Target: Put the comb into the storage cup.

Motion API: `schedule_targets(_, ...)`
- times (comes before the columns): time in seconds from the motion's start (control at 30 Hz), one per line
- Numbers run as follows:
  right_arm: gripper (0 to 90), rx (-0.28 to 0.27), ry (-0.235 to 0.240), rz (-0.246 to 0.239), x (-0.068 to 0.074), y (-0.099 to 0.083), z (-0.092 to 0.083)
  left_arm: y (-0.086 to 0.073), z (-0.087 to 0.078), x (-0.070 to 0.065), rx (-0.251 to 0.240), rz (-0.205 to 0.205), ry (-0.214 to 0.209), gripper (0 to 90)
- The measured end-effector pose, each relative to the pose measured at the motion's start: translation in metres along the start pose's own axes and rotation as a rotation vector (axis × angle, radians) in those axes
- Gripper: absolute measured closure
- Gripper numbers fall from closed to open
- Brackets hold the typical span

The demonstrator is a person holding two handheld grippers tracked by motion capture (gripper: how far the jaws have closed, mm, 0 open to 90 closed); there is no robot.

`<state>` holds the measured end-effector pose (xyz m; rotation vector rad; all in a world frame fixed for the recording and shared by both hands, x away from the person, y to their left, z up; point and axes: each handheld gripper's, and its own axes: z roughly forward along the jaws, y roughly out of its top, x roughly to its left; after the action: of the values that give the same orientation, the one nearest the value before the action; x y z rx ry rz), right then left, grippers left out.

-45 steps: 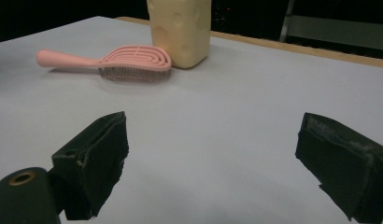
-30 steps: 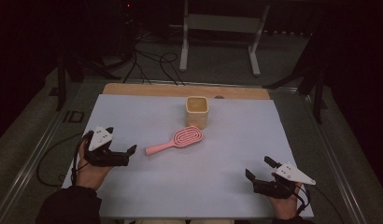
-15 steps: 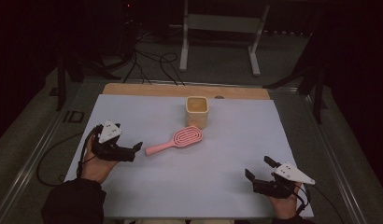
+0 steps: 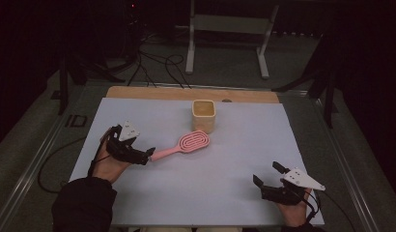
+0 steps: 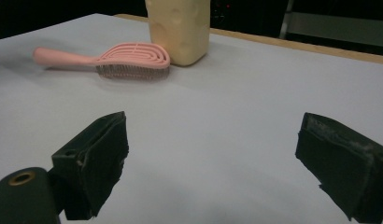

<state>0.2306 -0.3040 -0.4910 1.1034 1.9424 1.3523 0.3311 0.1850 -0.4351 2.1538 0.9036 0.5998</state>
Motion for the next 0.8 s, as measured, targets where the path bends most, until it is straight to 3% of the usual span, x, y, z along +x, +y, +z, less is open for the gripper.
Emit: schedule_targets(0.8,9.1,0.002,-0.006,0.019,-0.003,-0.001,0.000,0.012,0.036,0.005,0.123,0.031,-0.065,0.0)
